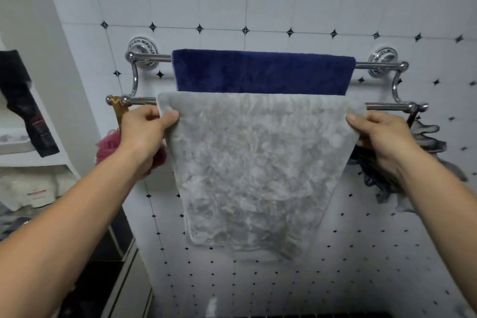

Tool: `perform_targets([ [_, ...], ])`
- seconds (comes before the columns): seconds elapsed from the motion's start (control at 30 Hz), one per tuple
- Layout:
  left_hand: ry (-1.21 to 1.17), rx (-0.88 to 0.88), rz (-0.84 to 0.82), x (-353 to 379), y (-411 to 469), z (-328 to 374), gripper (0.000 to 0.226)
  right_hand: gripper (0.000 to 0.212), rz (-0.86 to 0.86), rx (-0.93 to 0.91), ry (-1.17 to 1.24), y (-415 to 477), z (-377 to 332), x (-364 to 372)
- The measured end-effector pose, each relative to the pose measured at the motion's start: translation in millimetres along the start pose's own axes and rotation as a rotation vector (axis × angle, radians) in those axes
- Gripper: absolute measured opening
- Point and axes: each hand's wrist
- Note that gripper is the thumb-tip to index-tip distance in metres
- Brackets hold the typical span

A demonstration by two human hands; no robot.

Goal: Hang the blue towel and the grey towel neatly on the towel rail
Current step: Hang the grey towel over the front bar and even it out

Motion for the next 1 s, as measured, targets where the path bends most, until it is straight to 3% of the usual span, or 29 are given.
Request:
perform_targets([
  [0.23, -0.161, -0.073, -0.127, 4.9, -10.7, 10.1, 0.006, 0.016, 0.078, -0.044, 0.052, -0.2, -21.4, 4.9],
  [0.37, -0.316, -0.175, -0.228, 5.0, -15.4, 17.0, 0.019, 0.022, 0.137, -0.055, -0.042, -6.8, -16.5, 11.4],
  [0.47, -0.322, -0.21, -0.23, -2.2, -12.2, 20.3, 0.031, 0.031, 0.192, -0.167, -0.381, -10.2, -15.9, 8.6],
  [0.57, -0.327, -0.198, -0.245, -6.9, -7.4, 24.2, 0.036, 0.031, 0.147, -0.422, -0.859, -9.2, -18.4, 4.9],
  [0.67, -0.433, -0.204, -0.256, -8.4, -6.5, 29.7, 0.05, 0.026, 0.063, -0.544, -1.07, 1.2, -24.8, 9.5],
  [0.83, -0.472, -0.205, -0.211, -7.9, -9.2, 19.8, 0.022, 0.008, -0.007, -0.509, -1.032, 8.6, -38.0, 9.0],
  [1.0, -0.532, -0.178, -0.216, -13.0, -9.2, 13.5, 0.03, 0.019, -0.018, -0.435, -0.955, 11.5, -32.3, -5.5],
])
Point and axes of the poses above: each hand's wrist, its own y-axis towards the middle knuckle, its own x-axis out of the palm, z = x × y, and after that the axes turned 8 degrees about -x, right-handed
